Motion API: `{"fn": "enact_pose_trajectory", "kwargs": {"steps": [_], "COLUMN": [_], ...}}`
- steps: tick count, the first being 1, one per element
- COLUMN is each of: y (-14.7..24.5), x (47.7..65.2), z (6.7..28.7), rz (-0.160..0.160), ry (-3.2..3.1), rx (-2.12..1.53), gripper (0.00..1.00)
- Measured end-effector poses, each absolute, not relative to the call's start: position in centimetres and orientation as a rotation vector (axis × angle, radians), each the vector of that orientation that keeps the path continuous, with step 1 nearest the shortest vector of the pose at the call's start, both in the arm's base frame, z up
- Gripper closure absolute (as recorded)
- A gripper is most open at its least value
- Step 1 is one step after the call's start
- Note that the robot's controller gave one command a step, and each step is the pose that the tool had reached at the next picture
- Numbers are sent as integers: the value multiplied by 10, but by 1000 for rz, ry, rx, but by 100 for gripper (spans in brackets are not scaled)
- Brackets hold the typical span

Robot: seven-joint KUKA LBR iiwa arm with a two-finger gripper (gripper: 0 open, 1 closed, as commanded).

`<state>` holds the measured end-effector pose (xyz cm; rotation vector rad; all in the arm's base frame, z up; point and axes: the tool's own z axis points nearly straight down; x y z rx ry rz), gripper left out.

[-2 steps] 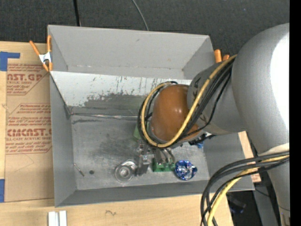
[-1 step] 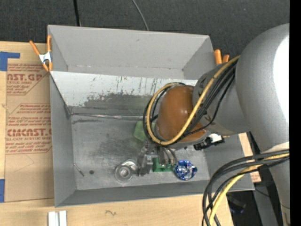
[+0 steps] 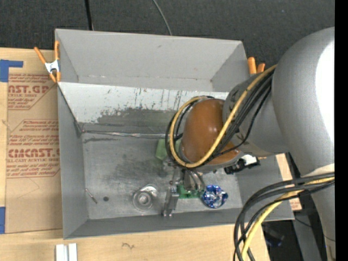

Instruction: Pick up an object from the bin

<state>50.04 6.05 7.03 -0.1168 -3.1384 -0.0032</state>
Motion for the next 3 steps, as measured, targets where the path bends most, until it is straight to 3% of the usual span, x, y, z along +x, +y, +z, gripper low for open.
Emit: {"fn": "enact_pose_trajectory", "kwargs": {"steps": [1,2,3], "y": [115,113,164], "x": [483,482,481], "z": [75,74,155], "rz": [-5,-4,-7], "ry": [-3156,-3149,-3148], "rx": [-104,-110,31], "gripper": [0,100,100]}}
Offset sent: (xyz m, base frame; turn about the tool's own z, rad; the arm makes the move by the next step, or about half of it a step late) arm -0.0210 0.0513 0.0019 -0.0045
